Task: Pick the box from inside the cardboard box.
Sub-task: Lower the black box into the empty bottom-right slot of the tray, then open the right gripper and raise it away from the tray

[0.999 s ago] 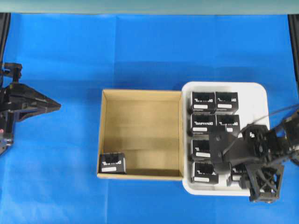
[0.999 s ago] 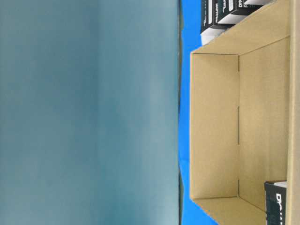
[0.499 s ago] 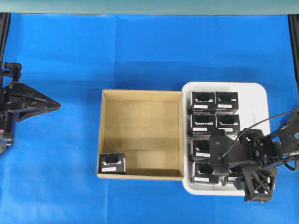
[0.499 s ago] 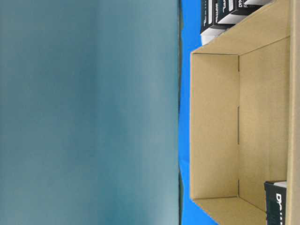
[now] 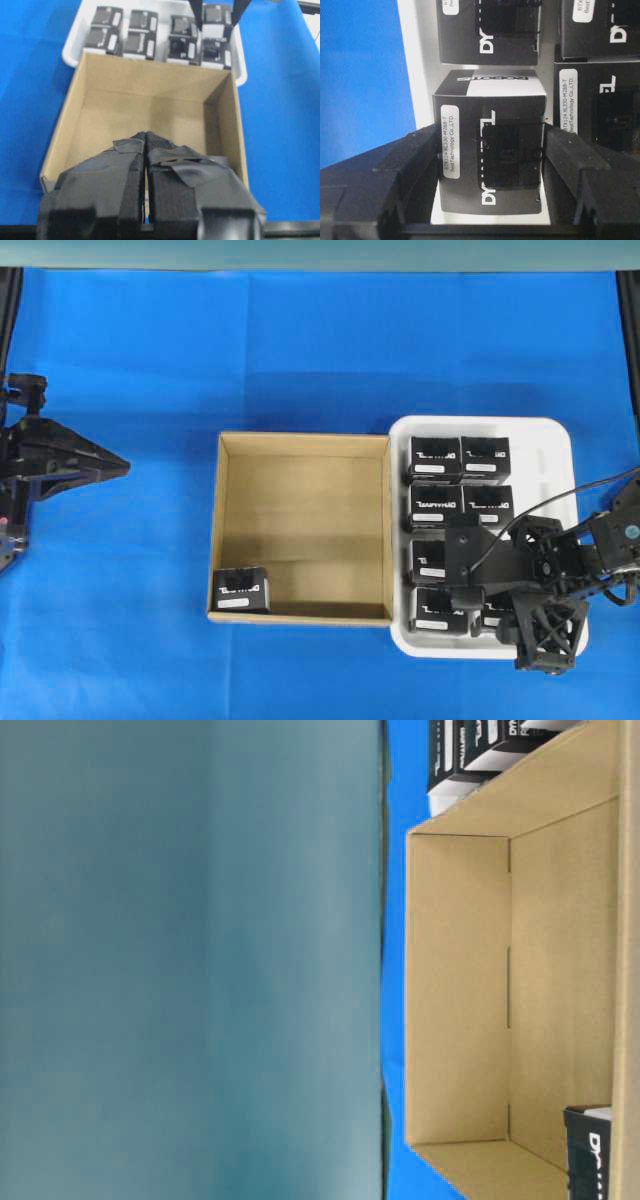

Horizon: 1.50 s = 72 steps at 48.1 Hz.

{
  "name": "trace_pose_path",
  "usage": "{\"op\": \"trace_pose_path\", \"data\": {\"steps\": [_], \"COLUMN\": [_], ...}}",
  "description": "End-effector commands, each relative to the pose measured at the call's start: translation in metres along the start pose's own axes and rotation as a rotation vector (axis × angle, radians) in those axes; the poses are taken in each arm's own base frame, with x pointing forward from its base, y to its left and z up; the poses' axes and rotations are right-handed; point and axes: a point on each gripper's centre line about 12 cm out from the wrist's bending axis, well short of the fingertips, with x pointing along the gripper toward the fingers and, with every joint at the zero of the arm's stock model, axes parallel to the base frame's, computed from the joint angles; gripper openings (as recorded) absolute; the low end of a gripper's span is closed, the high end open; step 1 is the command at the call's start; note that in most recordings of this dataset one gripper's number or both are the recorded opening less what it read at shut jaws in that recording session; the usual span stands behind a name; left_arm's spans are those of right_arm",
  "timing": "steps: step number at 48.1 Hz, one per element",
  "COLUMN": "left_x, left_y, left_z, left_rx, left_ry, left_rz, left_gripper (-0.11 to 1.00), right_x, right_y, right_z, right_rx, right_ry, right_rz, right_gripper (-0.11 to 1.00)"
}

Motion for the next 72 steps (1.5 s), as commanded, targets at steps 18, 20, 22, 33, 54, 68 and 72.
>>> {"op": "trace_pose_path", "data": {"steps": [18,20,22,33,54,68,72], "left_x": [0.0,0.0,0.0,-0.001,-0.001,-0.002,-0.002], "left_y": [-0.001,-0.001,-0.001,-0.001,-0.002,-0.004,-0.004], "left_z": [0.01,0.01,0.011,0.012,0.013,0.014,0.015], "left_rx": [0.001,0.001,0.001,0.0,0.003,0.006,0.006], "left_ry": [-0.026,-0.025,-0.029,-0.031,-0.032,-0.039,-0.042], "left_rz": [-0.001,-0.001,-0.001,-0.001,-0.009,-0.016,-0.016], "left_gripper": [-0.05,-0.05,-0.05,-0.05,-0.05,-0.05,-0.05], "right_x": [0.0,0.0,-0.001,-0.002,-0.042,-0.084,-0.094], "right_y": [0.0,0.001,0.001,0.002,0.011,0.005,0.003], "right_z": [0.005,0.005,0.006,0.008,0.026,0.031,0.03], "right_rx": [0.01,0.012,0.012,0.011,0.024,0.042,0.037], "right_ry": [-0.033,-0.034,-0.035,-0.039,-0.168,-0.35,-0.431], "right_rz": [0.004,0.006,0.006,0.008,0.06,0.104,0.12], "right_gripper": [0.73,0.8,0.84,0.9,0.9,0.9,0.9]}}
